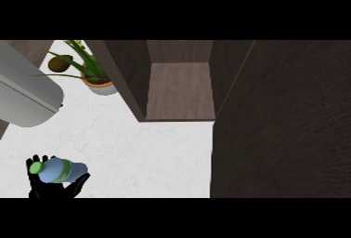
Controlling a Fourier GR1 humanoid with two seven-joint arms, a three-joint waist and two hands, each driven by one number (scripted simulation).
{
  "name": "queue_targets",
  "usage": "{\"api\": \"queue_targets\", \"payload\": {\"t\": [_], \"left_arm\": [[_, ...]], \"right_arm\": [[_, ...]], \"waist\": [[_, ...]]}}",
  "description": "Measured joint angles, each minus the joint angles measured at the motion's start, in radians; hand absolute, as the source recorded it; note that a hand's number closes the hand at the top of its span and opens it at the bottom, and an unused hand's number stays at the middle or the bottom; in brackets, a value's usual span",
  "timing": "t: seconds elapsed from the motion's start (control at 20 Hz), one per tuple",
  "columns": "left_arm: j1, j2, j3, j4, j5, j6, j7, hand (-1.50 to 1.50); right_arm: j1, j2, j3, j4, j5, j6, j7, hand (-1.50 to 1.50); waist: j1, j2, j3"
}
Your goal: Pick up the bottled water, place it into the cabinet and close the cabinet
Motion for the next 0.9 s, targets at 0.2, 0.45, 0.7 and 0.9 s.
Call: {"api": "queue_targets", "payload": {"t": [0.2, 0.45, 0.7, 0.9], "left_arm": [[-0.021, -0.004, 0.003, 0.012, 0.018, -0.033, -0.015, 1.50], [-0.050, -0.003, 0.010, 0.043, 0.028, -0.051, -0.044, 1.50], [-0.073, 0.009, 0.021, 0.044, 0.031, -0.036, -0.070, 1.50], [-0.101, -0.002, -0.026, 0.015, -0.010, -0.022, -0.075, 1.50]], "right_arm": [[0.015, 0.001, -0.018, 0.001, -0.001, 0.020, -0.016, -1.50], [0.010, 0.003, -0.045, 0.008, -0.002, 0.045, -0.029, -1.50], [0.018, 0.022, -0.033, 0.009, -0.002, 0.055, -0.028, -1.50], [0.021, 0.026, -0.042, 0.013, -0.001, 0.056, -0.041, -1.50]], "waist": [[0.001, -0.001, 0.000], [0.002, -0.001, 0.001], [0.003, -0.001, 0.001], [0.000, -0.001, 0.001]]}}
